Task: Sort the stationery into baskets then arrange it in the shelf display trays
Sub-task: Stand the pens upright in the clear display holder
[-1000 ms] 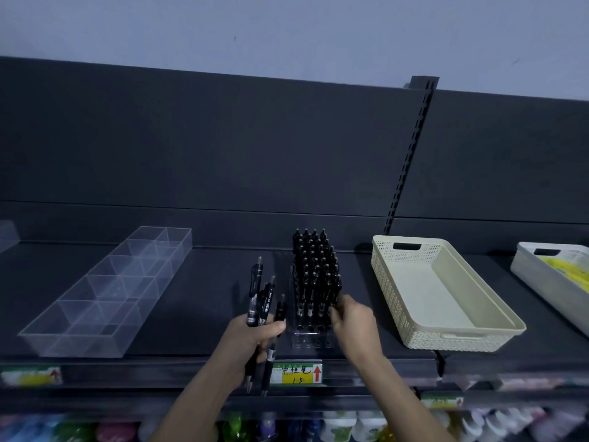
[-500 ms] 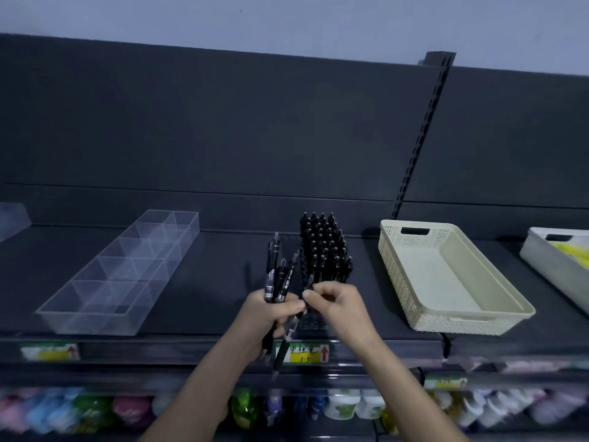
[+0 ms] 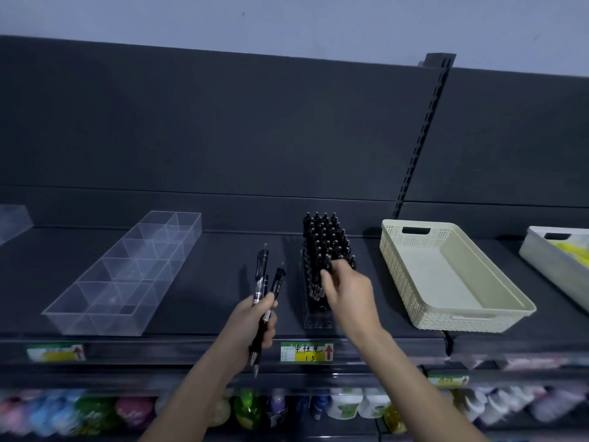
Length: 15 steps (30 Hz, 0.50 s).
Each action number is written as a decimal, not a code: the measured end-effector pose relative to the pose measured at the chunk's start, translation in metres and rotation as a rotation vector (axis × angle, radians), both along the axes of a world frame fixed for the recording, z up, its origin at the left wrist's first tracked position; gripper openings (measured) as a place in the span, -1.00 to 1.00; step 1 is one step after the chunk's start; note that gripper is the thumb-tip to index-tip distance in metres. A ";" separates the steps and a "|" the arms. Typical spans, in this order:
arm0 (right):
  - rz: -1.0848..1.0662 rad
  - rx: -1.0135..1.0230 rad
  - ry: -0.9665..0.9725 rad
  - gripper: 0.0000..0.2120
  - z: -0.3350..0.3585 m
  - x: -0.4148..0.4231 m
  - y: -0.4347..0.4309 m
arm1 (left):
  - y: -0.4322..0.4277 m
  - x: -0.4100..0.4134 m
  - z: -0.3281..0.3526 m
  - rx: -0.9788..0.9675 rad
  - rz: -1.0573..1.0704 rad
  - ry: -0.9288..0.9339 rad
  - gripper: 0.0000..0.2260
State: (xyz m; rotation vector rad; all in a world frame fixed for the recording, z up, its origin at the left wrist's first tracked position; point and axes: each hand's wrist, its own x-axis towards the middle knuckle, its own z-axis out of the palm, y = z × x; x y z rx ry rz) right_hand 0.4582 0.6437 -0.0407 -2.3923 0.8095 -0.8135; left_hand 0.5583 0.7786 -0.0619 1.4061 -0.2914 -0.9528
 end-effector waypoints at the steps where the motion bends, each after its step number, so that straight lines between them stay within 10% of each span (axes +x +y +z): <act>1: 0.004 -0.006 0.035 -0.86 -0.003 0.001 0.002 | 0.001 0.000 -0.001 -0.023 -0.002 0.019 -0.86; 15: -0.129 0.022 0.230 -0.78 -0.029 0.008 0.008 | 0.007 -0.002 -0.002 -0.085 -0.014 0.020 -0.92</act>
